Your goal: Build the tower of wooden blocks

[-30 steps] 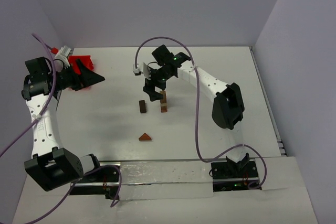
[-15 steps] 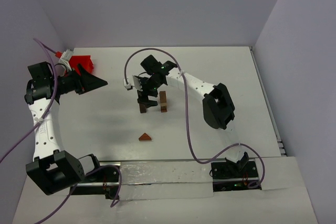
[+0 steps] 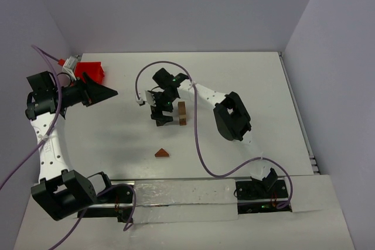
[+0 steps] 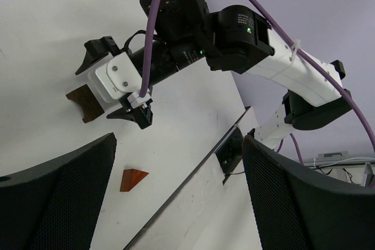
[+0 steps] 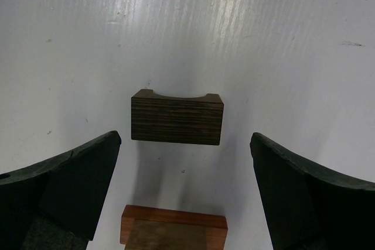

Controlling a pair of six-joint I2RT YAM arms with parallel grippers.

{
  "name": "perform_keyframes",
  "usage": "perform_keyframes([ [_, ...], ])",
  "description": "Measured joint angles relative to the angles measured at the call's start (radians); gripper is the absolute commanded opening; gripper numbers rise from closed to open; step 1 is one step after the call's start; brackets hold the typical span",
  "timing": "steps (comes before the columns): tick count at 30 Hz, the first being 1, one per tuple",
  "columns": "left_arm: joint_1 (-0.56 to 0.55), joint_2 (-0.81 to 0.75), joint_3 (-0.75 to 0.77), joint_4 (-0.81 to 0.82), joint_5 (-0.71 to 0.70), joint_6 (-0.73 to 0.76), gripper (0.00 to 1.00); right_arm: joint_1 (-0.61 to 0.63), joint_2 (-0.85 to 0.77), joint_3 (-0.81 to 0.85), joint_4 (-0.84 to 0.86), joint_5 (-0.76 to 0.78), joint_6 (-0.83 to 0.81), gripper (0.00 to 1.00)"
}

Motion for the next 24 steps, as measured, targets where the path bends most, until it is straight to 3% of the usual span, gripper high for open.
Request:
perform_keyframes([
  [24, 0.053, 0.025, -0.040, 0.036, 0.052, -0.032, 0.94, 0.007, 0.032, 0.000, 0.000, -0.007, 0.004, 0.99],
])
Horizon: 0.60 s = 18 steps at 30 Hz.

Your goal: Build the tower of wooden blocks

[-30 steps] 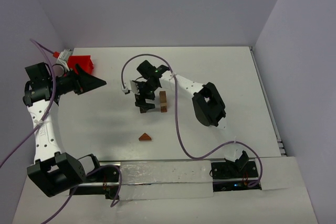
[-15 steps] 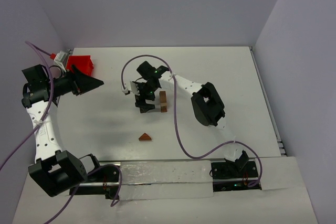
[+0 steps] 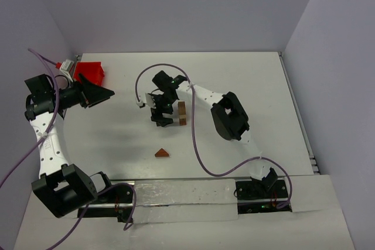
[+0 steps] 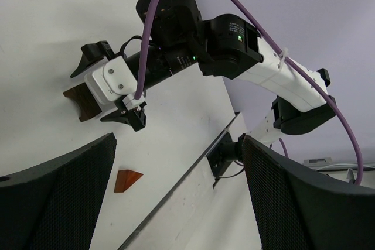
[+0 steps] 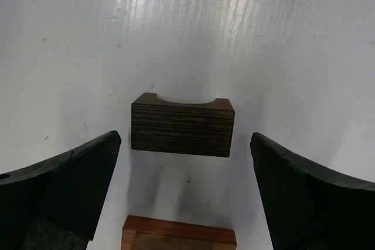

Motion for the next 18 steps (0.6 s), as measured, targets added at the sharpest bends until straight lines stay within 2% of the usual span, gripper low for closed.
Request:
perform_keyframes([
  [10, 0.005, 0.000, -0.004, 0.001, 0.000, -0.002, 0.94, 0.004, 0.001, 0.000, 0.000, 0.007, 0.013, 0.91],
  [18, 0.006, 0.000, -0.004, 0.002, -0.001, -0.002, 0.94, 0.004, 0.001, -0.001, 0.013, 0.010, 0.028, 0.75],
])
